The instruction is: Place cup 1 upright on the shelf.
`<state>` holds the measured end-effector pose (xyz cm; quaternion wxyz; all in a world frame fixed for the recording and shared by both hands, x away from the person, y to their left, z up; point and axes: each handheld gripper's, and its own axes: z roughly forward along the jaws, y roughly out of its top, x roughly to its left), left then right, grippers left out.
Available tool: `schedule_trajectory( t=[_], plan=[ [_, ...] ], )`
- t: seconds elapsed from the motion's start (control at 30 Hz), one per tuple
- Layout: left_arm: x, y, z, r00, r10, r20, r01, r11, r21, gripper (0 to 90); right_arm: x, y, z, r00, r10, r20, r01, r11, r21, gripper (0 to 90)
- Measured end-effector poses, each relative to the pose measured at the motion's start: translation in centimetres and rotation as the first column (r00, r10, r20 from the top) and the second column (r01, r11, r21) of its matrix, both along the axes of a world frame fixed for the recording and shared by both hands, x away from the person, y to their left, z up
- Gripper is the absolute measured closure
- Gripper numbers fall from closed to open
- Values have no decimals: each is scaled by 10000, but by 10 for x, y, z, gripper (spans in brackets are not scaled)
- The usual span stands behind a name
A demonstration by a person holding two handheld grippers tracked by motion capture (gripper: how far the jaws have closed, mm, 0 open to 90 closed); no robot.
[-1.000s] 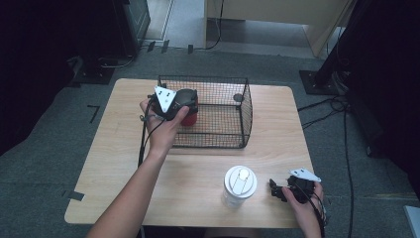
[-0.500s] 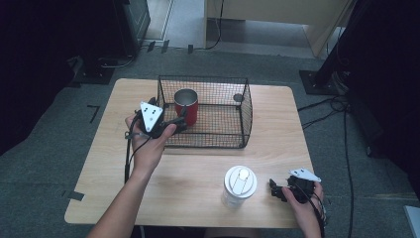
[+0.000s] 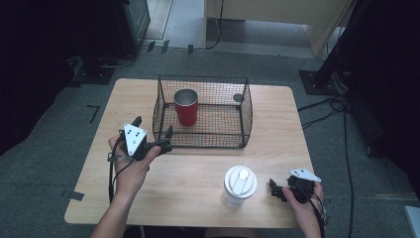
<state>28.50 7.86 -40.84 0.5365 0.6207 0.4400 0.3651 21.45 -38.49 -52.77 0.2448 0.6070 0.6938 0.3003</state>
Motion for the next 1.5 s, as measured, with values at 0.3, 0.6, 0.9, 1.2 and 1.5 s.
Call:
schedule_trajectory(
  t=[0.3,0.6,0.9,1.2,1.5],
  plan=[
    [-22,20,-28,9984,439,-366,-427,9985,333,0,0,0,0,10000,11,14,-11,10000,-11,0],
    [-33,38,-53,9933,720,-909,-673,9963,539,0,0,0,0,10000,12,16,-12,10000,-11,0],
    [-39,57,-77,9861,1062,-1279,-931,9902,1040,0,0,0,0,10000,12,18,-12,10000,-13,0],
    [-40,83,-95,9705,1070,-2159,-893,9919,900,0,0,0,0,10000,10,16,-10,10000,-11,0],
    [-45,99,-105,9480,982,-3026,-786,9940,763,0,0,0,0,10000,-34,22,34,10000,-13,0]
  ],
)
